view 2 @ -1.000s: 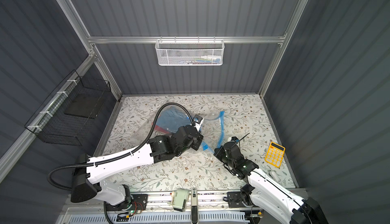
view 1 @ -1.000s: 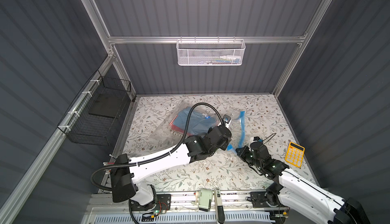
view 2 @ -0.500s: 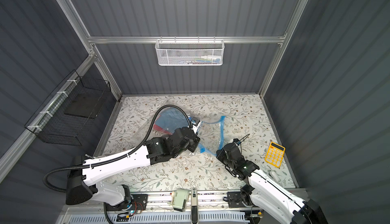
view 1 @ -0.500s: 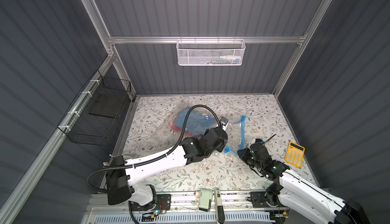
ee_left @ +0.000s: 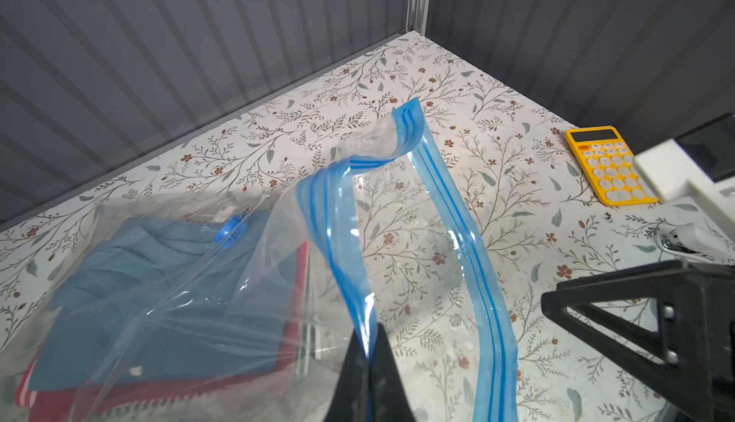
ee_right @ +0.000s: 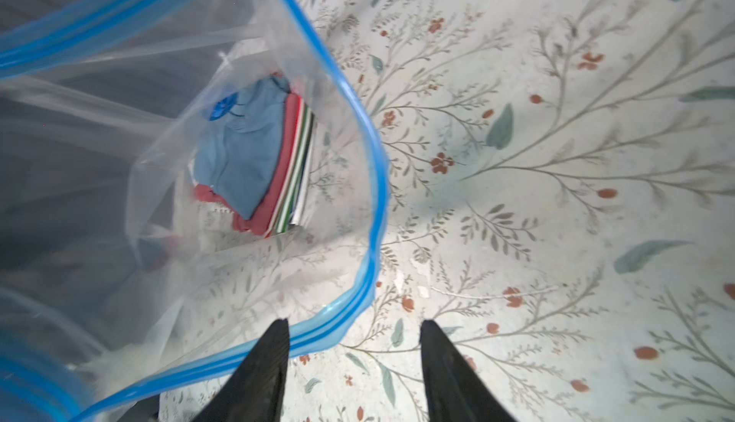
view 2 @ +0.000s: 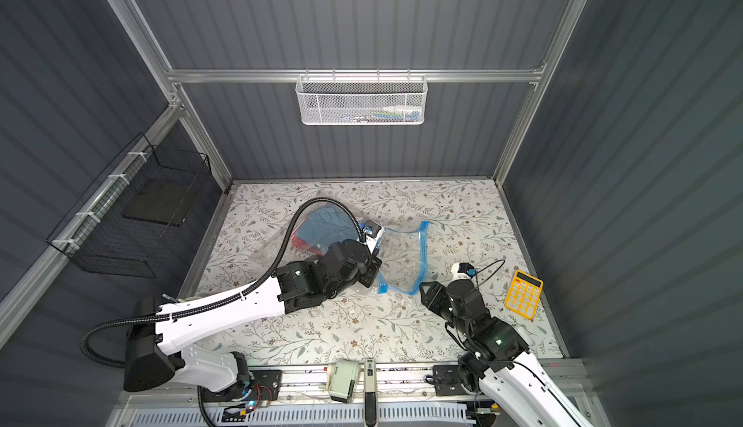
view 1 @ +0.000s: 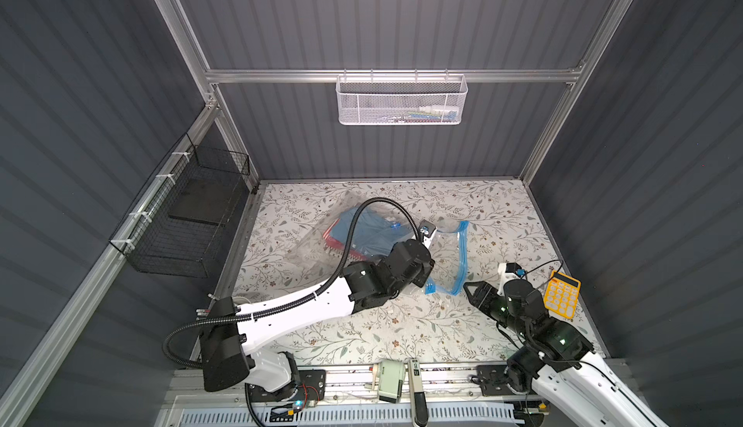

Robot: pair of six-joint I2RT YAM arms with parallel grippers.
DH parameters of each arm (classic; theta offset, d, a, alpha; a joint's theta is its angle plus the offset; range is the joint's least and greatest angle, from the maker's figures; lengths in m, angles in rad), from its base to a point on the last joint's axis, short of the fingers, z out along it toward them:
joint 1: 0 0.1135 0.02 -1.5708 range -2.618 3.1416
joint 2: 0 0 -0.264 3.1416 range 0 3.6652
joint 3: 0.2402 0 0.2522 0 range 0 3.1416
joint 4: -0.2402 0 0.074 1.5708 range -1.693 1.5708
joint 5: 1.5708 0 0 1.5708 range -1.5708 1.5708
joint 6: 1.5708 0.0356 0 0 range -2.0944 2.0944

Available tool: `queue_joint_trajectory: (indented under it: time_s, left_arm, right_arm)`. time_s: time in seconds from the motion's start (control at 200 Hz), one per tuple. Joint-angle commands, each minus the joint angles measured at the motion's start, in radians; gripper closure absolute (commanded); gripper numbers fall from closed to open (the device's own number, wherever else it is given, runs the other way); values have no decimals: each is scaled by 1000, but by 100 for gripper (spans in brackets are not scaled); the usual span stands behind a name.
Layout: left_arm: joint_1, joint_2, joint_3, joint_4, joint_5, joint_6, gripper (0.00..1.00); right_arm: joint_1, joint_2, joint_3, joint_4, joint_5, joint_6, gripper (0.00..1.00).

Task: Take the tank top out of the vacuum bag
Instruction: Open the vacuum bag at the center of the board, then take out the tank top from the vacuum bag.

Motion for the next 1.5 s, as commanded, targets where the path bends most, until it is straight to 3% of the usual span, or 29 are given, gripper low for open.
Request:
queue_joint_trajectory:
  time_s: [0.0,0.185,0.385,0.795,1.491]
  left_arm:
    - [6,-14,-6,46,17,24,100]
    - [6,-28,-46,78,28,12,100]
    - [6,-30,-50,82,50,-5,100]
    - [6,-80,-117,158,-37,-43,100]
    - [6,-61,-121,171,-19,-58,100]
  right_arm:
    - [1,65,32,63,-124,-69,47]
    - [1,186,77,251,-150,-94,49]
    - [0,393,216,313,-208,-110,49]
    - [0,712,43,932,-279,14,60]
    - [73,1016,80,1185,-279,127,64]
